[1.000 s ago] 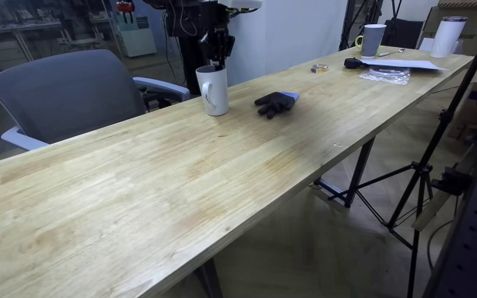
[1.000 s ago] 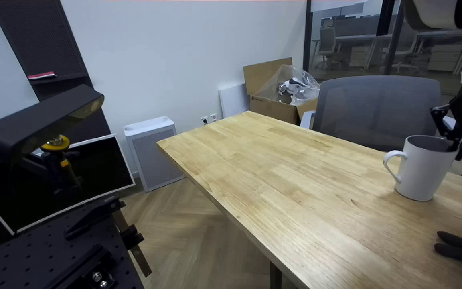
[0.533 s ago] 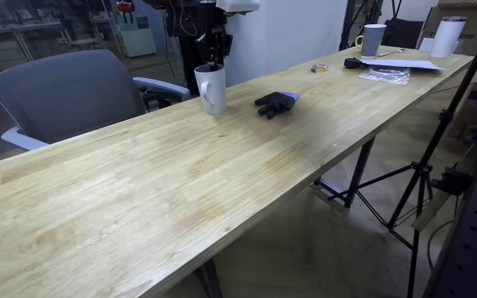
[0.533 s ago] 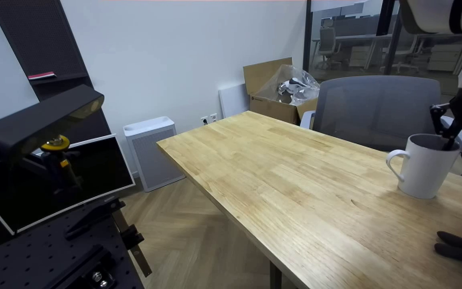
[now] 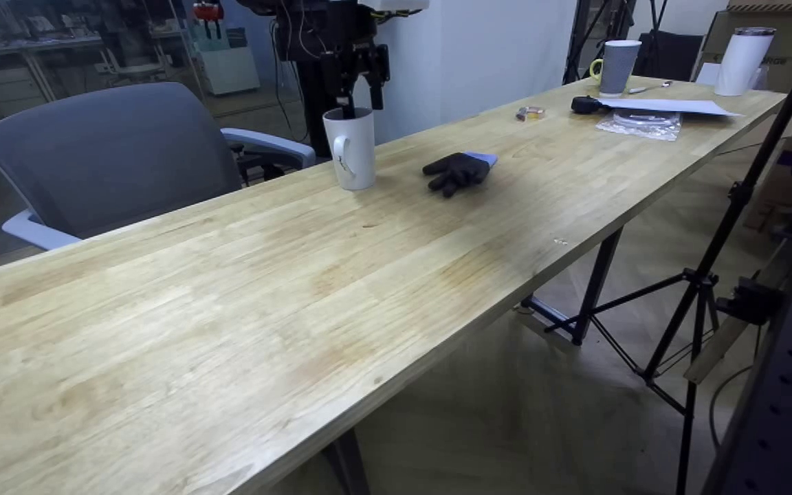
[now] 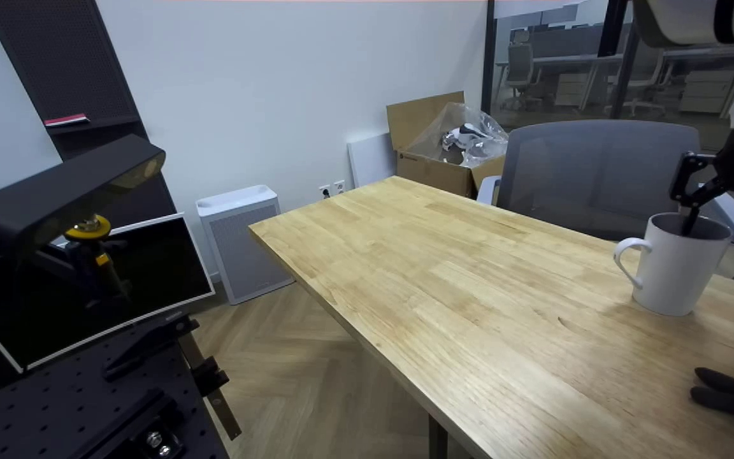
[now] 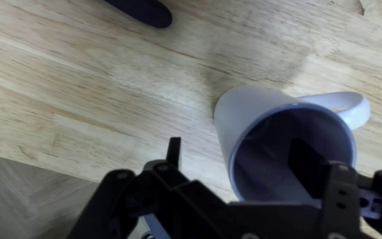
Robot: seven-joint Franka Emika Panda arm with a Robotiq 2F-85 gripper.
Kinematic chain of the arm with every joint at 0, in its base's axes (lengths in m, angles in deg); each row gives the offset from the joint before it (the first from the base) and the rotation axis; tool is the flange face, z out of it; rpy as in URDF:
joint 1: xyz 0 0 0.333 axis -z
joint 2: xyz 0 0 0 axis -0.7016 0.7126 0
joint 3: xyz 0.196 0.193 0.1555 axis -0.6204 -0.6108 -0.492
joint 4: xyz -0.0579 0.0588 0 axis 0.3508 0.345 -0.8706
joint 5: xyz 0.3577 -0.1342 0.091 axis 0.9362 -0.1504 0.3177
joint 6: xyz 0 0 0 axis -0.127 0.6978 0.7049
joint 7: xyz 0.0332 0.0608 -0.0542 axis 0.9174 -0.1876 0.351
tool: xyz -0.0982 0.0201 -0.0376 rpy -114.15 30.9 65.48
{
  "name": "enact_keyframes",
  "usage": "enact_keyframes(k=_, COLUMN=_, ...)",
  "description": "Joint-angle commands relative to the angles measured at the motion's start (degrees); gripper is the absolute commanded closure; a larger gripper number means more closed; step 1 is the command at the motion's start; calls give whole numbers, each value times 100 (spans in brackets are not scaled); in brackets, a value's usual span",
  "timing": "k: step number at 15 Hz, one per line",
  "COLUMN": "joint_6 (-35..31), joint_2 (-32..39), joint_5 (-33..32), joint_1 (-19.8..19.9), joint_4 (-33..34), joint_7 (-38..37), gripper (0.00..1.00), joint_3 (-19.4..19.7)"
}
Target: Move the white mug backwards
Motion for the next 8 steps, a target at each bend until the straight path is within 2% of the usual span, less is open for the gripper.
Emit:
enact_keyframes(k=1, joint_6=877, joint_2=-91, joint_5=-194, joint_1=125, joint_4=622, joint_7=108, gripper=0, joint_3=159)
enact_keyframes(k=6, joint_6=1866, joint_2=-209, joint_5=-317, joint_1=426, joint_4=1505, joint_7=570, gripper=0, joint_3=282)
enact_keyframes(k=8, joint_6=2109, joint_2=-351, joint_5=-321, joint_1=470, joint_4=1579, joint_7=759, gripper=0, joint_3=312)
